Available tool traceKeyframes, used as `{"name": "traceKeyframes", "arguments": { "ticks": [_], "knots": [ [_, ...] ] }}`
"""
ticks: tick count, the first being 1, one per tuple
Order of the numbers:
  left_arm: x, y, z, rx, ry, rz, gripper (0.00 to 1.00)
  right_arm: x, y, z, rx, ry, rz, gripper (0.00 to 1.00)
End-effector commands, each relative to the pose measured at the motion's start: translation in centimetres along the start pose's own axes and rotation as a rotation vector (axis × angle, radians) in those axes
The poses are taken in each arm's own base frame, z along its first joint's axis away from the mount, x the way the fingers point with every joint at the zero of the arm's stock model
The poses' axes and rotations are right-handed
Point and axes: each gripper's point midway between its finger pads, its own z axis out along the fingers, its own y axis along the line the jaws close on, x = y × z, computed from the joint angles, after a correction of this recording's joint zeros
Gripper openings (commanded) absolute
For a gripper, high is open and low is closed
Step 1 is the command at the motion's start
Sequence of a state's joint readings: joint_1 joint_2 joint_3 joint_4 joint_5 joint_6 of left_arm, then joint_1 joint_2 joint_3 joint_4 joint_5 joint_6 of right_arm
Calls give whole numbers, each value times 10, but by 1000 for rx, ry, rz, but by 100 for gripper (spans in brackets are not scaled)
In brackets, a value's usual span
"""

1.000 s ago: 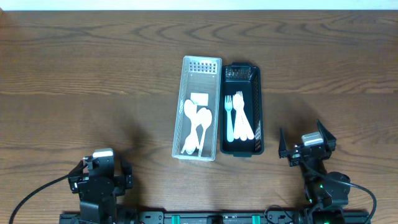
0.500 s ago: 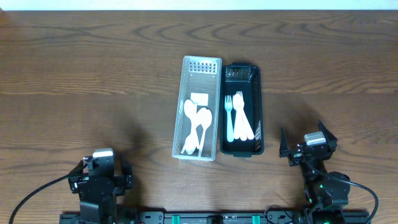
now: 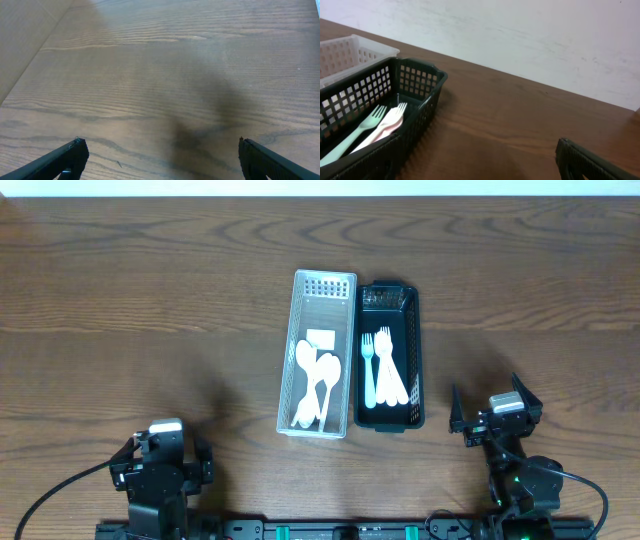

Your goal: Pack container

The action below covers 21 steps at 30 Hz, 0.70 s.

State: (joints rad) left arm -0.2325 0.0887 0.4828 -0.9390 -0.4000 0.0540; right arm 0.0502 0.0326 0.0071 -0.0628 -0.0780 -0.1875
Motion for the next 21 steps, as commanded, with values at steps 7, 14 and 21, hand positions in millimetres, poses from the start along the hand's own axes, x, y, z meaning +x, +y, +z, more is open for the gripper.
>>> {"name": "traceKeyframes", "arguments": {
  "ticks": [7,14,21],
  "knots": [
    [-9,-2,-1,20,-42,-58,98,0,1,0,1,1,18,99],
    [-89,-13,10,92,-423,-226,98,0,1,0,1,1,18,99],
    [-73,-38,43,180,-500,-245,98,0,1,0,1,1,18,99]
  ]
}}
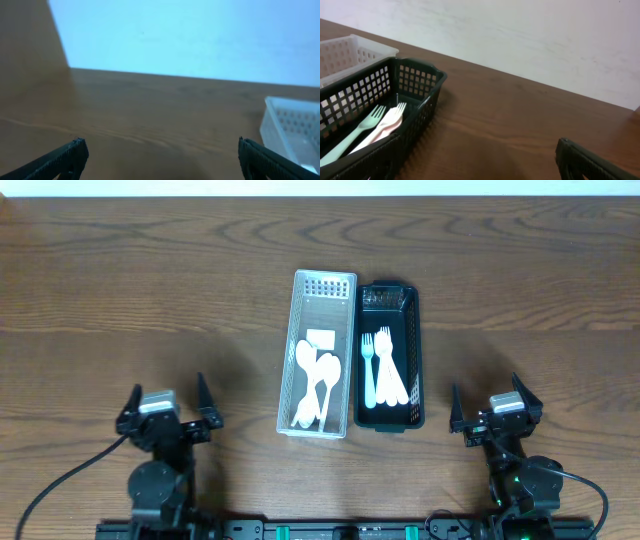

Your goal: Pack container

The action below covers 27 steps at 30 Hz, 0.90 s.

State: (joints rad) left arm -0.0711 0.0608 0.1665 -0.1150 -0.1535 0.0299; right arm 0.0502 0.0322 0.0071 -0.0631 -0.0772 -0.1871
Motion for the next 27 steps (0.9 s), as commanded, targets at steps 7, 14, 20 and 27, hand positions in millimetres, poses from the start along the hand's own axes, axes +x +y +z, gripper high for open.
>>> {"name": "traceKeyframes", "arguments": {
  "ticks": [7,14,20,27],
  "knots": [
    [50,-20,9,124,43,-10,98,1,1,0,0,1,17,99],
    [55,-23,9,138,73,-113,98,0,1,0,0,1,17,99],
    [56,-23,9,137,76,-112,98,0,1,0,0,1,17,99],
    [56,-23,9,137,76,-112,98,1,1,0,0,1,17,99]
  ]
}}
